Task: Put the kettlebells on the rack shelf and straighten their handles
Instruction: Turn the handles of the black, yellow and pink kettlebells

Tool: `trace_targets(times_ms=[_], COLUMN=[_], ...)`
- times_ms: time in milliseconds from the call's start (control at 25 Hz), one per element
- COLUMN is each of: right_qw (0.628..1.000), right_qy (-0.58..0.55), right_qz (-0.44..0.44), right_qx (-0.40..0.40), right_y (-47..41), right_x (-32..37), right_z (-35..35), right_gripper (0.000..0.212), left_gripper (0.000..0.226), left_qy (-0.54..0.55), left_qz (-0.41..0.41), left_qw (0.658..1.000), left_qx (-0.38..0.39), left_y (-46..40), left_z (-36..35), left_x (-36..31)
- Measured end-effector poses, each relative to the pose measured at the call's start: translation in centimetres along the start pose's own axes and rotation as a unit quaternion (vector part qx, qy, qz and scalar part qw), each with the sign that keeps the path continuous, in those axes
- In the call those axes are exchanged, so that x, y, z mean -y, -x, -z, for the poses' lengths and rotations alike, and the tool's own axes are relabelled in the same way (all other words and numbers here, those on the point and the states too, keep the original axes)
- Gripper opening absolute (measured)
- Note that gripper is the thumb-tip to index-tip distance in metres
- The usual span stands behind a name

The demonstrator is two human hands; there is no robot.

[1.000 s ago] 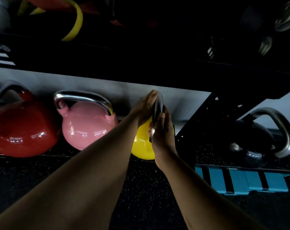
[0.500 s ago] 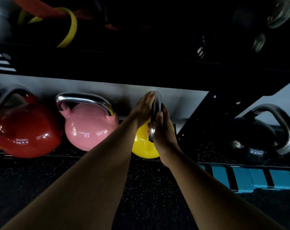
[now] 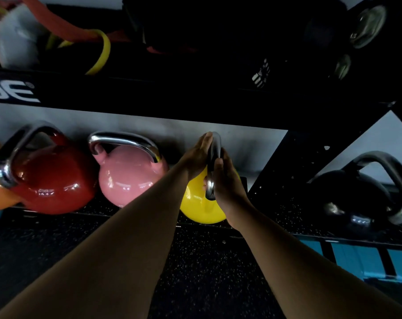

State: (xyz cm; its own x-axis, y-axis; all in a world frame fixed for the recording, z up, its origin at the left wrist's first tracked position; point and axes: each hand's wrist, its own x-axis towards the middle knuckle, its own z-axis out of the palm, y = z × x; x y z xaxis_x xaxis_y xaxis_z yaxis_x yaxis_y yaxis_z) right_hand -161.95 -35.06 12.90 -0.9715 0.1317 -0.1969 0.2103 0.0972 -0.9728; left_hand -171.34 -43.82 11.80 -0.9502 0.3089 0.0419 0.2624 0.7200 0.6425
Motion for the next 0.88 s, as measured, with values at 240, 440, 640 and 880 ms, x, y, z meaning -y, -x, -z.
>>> trace_targets(times_ms=[240, 440, 640, 880], right_qw=[0.957, 0.88, 0.836, 0.902], right_qy=[0.283, 0.439, 0.522, 0.426], right_qz=[0.065, 0.179, 0.16, 0.066], right_qx=[-0.022, -0.035, -0.053, -0.009], right_y=[-2.0, -3.7, -4.6, -5.3], right_x=[2.3, 4.7, 4.8, 4.8], right_z=[2.6, -1.8, -11.4, -18.4], right_gripper=[0.046, 0.053, 0.047, 0.051], left_gripper=[0.052, 0.048, 0.048, 0.069], left_qy=[-0.126, -0.196, -0.133, 0.132], left_qz=[0.011, 0.018, 0.019, 0.185], left_qw=[0.992, 0.979, 0.988, 0.972], left_qx=[0.022, -0.059, -0.076, -0.054], left_y=[1.1, 3.4, 7.1, 9.6], left_z=[4.6, 10.9, 16.0, 16.2], left_x=[2.1, 7.5, 13.9, 17.4])
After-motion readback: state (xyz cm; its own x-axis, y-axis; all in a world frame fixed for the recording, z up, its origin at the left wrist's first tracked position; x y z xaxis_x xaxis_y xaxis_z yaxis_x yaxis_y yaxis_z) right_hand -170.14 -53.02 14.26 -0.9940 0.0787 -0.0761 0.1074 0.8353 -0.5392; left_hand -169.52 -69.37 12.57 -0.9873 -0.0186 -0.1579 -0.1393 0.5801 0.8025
